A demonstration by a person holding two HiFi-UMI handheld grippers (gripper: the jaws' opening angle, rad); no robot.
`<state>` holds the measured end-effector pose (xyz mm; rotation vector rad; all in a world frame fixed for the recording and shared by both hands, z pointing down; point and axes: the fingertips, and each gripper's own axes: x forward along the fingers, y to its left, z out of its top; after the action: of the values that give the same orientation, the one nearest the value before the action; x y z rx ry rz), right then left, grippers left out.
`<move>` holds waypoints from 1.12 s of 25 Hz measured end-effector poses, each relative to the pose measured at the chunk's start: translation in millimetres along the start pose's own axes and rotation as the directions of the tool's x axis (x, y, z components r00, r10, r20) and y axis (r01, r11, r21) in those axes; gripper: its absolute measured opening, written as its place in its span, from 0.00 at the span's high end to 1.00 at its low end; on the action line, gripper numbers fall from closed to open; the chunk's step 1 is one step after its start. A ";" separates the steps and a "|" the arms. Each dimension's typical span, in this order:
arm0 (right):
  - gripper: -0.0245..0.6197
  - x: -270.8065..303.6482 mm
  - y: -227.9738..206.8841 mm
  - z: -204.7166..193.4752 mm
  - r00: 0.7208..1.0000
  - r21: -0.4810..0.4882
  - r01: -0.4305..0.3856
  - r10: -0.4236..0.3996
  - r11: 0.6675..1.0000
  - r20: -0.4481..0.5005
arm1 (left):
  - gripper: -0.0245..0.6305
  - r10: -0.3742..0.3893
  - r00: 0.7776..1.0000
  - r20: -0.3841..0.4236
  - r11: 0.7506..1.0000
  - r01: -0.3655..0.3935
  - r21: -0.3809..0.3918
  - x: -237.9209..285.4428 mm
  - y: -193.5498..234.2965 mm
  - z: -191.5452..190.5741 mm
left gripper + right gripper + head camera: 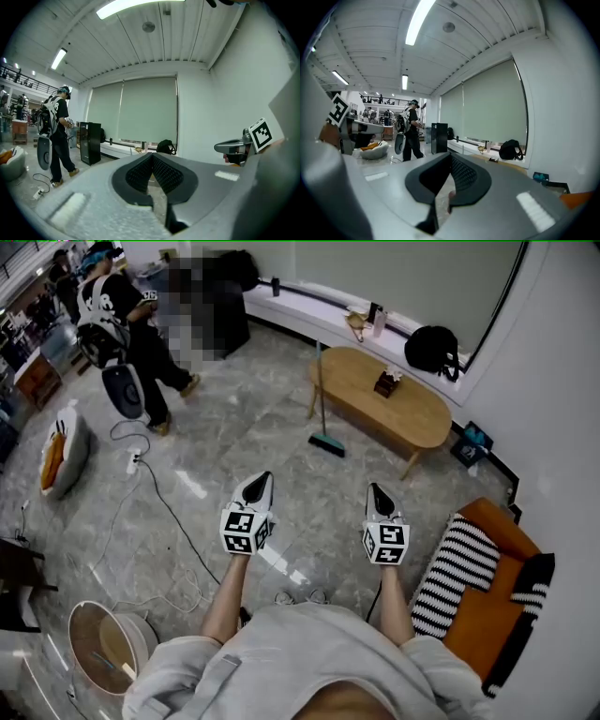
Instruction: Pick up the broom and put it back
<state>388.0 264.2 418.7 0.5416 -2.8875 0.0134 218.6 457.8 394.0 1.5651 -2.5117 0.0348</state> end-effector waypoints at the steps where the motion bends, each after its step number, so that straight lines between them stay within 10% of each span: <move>1: 0.96 1.4 -3.1 1.7 1.000 0.004 -0.002 0.002 1.000 0.007 | 0.96 0.001 1.000 0.002 1.000 -0.001 0.001 2.8 -1.2 1.4; 28: 0.96 105.7 -52.3 8.6 0.999 -0.026 -0.049 0.049 0.998 0.003 | 0.96 -0.006 1.000 -0.011 1.000 0.006 -0.018 120.4 16.0 5.5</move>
<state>308.6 177.2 430.0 0.4660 -2.9000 -0.0176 151.9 357.4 409.8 1.5616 -2.4920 0.0195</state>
